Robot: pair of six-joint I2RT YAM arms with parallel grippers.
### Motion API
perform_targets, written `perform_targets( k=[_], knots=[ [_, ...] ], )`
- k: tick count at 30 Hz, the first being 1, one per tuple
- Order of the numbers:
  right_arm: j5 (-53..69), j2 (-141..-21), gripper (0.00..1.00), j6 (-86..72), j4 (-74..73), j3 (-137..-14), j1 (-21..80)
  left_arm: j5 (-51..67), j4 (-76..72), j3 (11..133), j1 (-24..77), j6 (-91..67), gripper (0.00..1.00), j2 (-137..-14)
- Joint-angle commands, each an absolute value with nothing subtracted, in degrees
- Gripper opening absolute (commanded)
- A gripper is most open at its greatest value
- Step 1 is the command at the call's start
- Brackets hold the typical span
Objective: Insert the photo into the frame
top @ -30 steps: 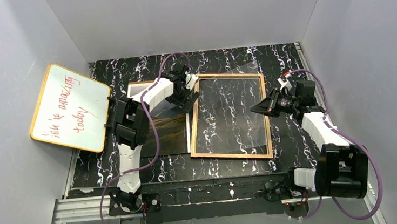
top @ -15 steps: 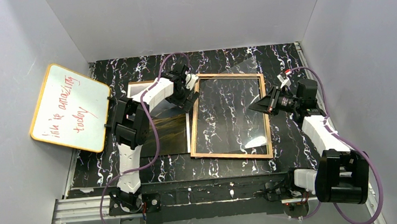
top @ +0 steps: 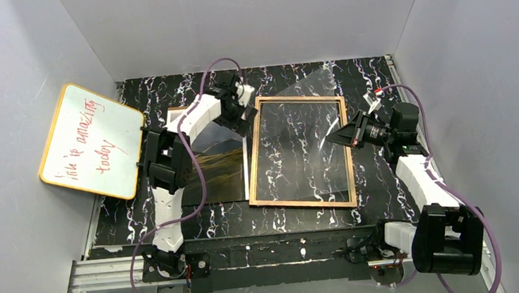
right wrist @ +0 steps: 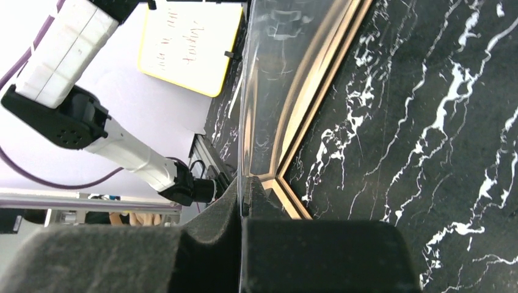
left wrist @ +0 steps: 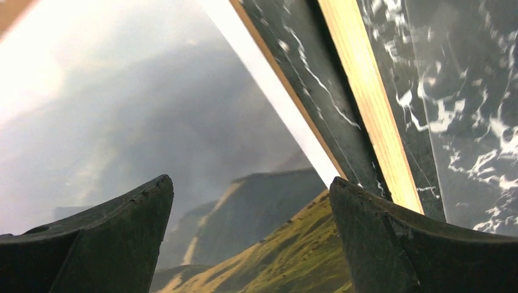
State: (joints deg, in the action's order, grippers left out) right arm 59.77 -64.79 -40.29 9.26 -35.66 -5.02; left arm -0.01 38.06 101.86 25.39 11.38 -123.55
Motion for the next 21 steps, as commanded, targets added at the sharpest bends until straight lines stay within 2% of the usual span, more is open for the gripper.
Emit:
perform_targets(
  k=[1,12,19,21],
  knots=[
    [62.7,-63.0,0.01,-42.6,17.2,-36.8,-5.1,2.6,40.9,108.3,21.8,9.9,0.98,-122.8],
    [50.2,-73.2,0.02,-36.9,7.7,-35.0,-5.1,3.4,40.1,102.9,22.6,11.3,0.98,-122.1],
    [46.2,-75.5,0.19,-35.0,5.0,-34.9,-5.2,0.8,38.1,99.4,25.4,12.3,0.98,-123.0],
    [44.3,-75.5,0.2,-34.4,3.7,-34.6,-5.1,0.8,38.0,99.6,25.6,12.3,0.98,-123.5]
  ],
)
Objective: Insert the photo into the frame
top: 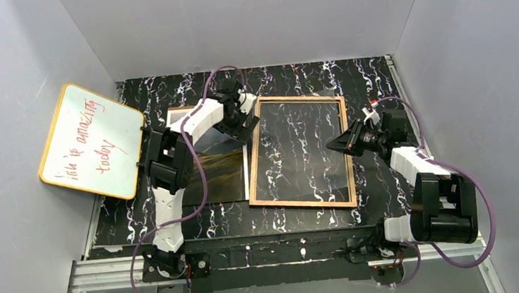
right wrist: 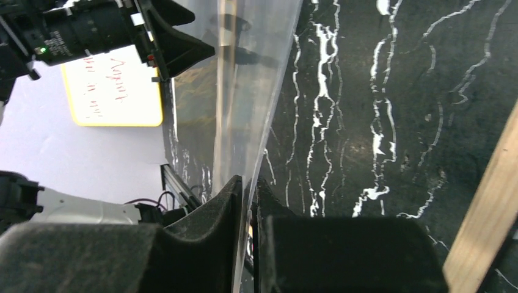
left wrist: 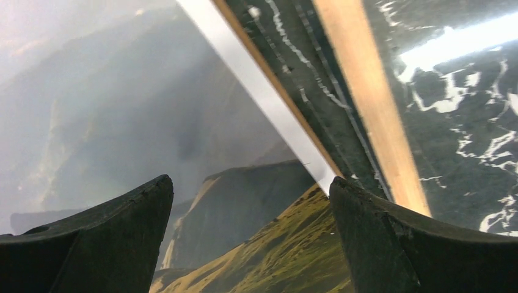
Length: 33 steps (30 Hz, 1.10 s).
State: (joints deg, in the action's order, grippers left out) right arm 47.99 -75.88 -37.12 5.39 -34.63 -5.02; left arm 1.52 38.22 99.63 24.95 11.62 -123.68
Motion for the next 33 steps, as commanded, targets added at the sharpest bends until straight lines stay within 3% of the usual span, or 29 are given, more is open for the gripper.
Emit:
perform_targets(
  k=[1,15,33],
  knots=[
    [43.6,-75.6,0.2,-34.2,3.3,-34.5,-5.1,0.8,37.9,99.7,25.7,12.3,0.98,-123.6],
    [36.3,-76.0,0.01,-34.5,1.5,-32.9,-5.1,-2.0,38.0,100.8,26.3,12.8,0.98,-123.8],
    [37.4,-77.3,0.01,-35.9,4.4,-32.8,-5.7,-2.1,38.0,100.6,26.5,13.0,0.98,-123.6]
  ],
)
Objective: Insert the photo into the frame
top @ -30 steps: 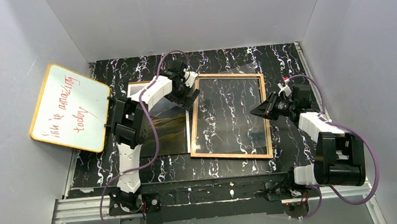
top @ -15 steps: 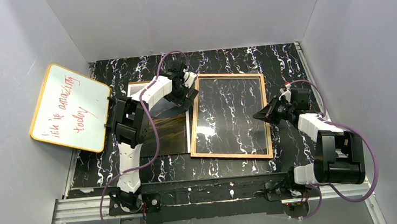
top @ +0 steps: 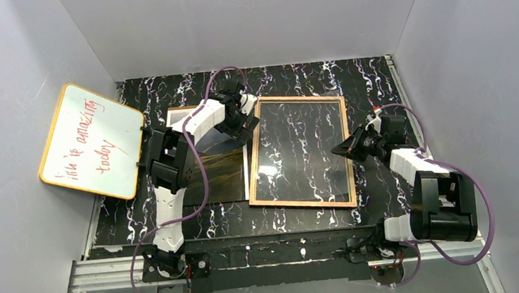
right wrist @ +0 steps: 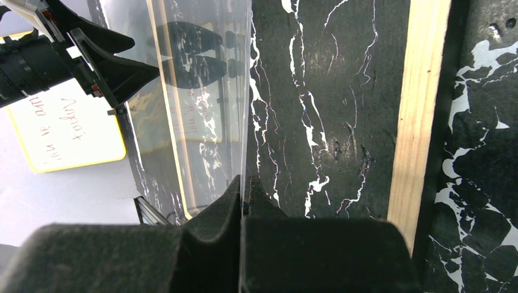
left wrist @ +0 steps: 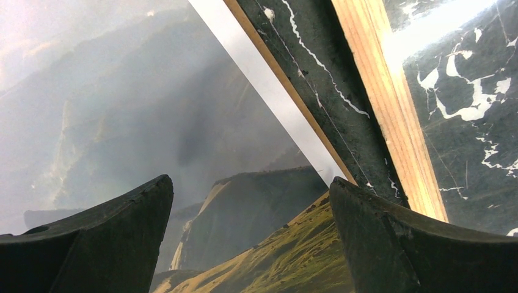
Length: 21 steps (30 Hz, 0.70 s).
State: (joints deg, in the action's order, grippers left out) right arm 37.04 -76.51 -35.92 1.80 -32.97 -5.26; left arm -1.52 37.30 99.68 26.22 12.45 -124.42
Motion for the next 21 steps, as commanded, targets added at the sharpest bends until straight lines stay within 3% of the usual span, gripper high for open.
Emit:
perform_targets(
  k=[1,21],
  knots=[
    [37.4,-77.5,0.01,-35.9,4.2,-32.7,-5.8,-2.2,38.0,100.6,26.5,13.1,0.98,-123.6],
    [39.0,-77.6,0.01,-36.4,5.8,-31.6,-6.6,-3.0,37.5,99.7,26.6,13.6,0.98,-122.8]
  ],
)
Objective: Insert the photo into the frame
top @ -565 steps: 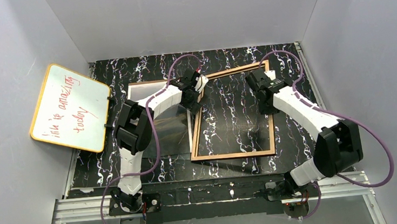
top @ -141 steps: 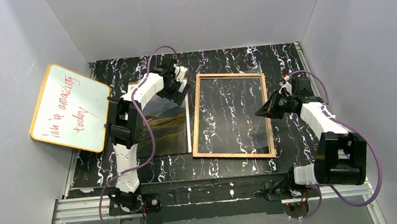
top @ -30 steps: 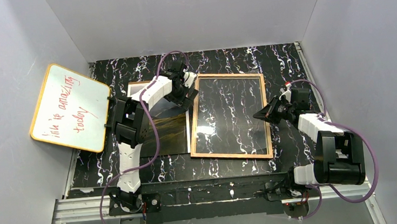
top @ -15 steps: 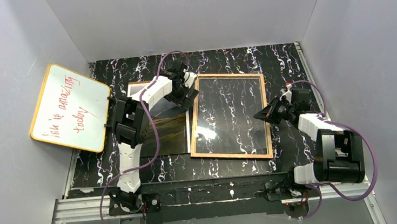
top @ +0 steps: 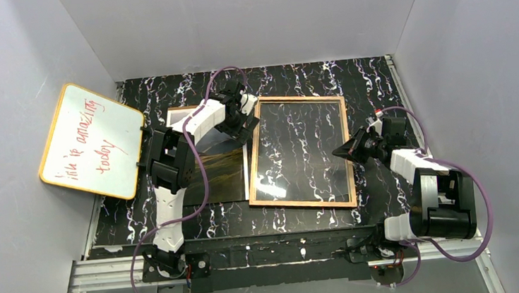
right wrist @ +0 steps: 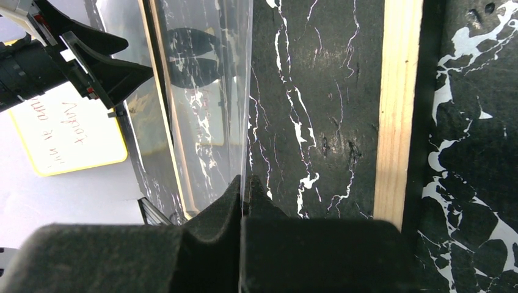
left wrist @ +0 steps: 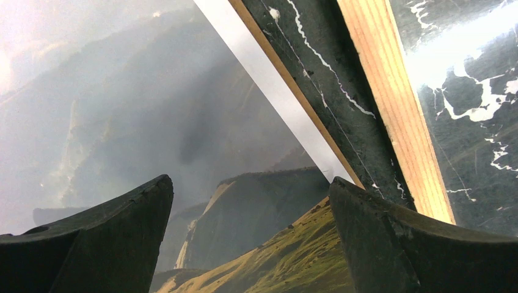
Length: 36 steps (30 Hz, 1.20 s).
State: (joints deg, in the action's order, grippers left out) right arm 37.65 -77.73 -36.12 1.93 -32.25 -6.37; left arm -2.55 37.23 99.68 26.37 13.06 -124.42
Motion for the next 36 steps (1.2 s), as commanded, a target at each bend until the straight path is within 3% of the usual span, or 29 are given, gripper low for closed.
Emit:
perform_targets(
  k=[1,10,24,36],
  knots=[
    [39.8,-77.3,0.01,-36.6,7.1,-31.5,-6.6,-3.0,37.4,99.5,26.6,13.6,0.98,-122.9],
    [46.8,-70.7,0.01,-40.2,18.8,-28.1,-6.6,-3.2,37.1,99.7,27.2,13.5,0.98,-124.7],
    [45.9,-75.1,0.01,-41.4,19.8,-28.6,-6.6,-3.1,37.0,99.3,27.5,13.6,0.98,-125.2],
    [48.8,-70.9,0.01,-44.6,27.4,-26.4,-6.6,-2.9,36.8,99.3,27.6,13.6,0.98,-125.4]
  ],
)
